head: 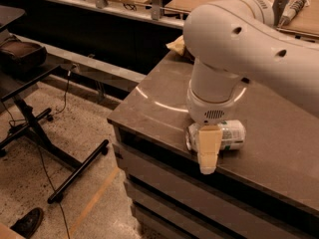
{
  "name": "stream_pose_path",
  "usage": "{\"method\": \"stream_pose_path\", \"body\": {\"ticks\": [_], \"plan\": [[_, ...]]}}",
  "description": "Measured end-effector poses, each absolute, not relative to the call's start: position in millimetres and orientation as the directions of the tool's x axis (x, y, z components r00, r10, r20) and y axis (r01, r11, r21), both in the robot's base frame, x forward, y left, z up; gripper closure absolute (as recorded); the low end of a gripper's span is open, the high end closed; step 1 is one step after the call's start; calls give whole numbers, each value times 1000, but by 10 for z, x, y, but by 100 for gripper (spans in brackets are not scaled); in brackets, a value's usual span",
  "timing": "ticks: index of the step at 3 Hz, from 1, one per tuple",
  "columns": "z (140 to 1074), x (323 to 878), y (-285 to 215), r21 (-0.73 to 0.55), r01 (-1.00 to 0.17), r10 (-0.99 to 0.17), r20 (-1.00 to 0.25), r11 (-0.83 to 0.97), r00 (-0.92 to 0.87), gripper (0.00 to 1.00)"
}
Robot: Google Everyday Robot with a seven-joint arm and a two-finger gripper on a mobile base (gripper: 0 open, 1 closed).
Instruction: Pick 7up can
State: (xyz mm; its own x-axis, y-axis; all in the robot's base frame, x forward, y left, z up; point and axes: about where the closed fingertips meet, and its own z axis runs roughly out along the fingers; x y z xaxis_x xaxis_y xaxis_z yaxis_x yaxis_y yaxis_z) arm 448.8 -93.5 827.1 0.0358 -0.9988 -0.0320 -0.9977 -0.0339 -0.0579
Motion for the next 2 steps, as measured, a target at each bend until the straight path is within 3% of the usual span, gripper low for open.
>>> {"method": "stream_pose_path", "body": {"ticks": [2], "plan": [[8361,4569,-1246,-76,-997,-997,-81,0,6,0]]}}
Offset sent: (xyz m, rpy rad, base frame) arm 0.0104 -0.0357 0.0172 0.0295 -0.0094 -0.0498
